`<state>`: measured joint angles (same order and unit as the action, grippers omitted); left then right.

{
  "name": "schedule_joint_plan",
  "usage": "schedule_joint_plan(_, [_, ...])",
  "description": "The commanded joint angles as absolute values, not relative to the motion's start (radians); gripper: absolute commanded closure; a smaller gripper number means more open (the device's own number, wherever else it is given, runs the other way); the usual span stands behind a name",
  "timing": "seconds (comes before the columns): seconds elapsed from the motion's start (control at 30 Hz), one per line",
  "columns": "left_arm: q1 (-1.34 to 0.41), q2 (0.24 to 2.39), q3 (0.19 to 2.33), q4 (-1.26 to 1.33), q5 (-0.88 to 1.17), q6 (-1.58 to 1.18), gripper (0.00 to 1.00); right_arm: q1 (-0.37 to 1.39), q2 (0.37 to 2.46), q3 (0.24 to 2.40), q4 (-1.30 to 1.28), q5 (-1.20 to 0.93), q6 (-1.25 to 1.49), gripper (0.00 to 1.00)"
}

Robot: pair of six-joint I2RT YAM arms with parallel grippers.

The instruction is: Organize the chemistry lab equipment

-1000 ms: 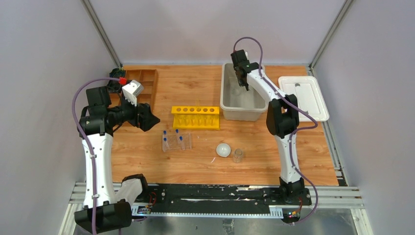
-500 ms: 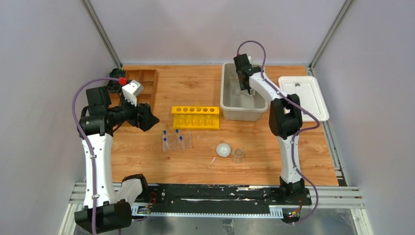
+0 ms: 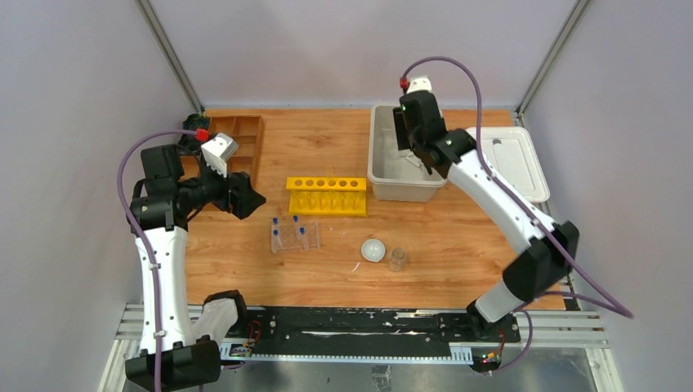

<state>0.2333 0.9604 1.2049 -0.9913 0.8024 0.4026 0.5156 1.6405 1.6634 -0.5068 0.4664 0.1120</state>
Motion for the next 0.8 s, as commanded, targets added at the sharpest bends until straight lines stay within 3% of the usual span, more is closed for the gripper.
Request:
schedule_joint_plan(0.0, [0.237,0.924,1.219,-0.989,0.817,0.387,0.00,0.652,1.442,1.429,-0.541,0.447,0.157,0.45])
schedule_joint_plan(0.33, [0.236,0.912,1.189,-0.989,0.829,0.390,0.00,0.982,1.080,1.012,-0.677,0.369,0.416,0.45])
schedule_joint_plan(0.6, [0.238,0.896,1.169,-0.989,0.840,0.388,0.00,1.039,1.060,0.888,-0.694,0.315,0.532,0.54])
schedule_joint_plan(0.77, [0.237,0.894,1.167,-0.989,0.840,0.389,0.01,1.040,1.074,0.868,-0.692,0.307,0.529,0.53])
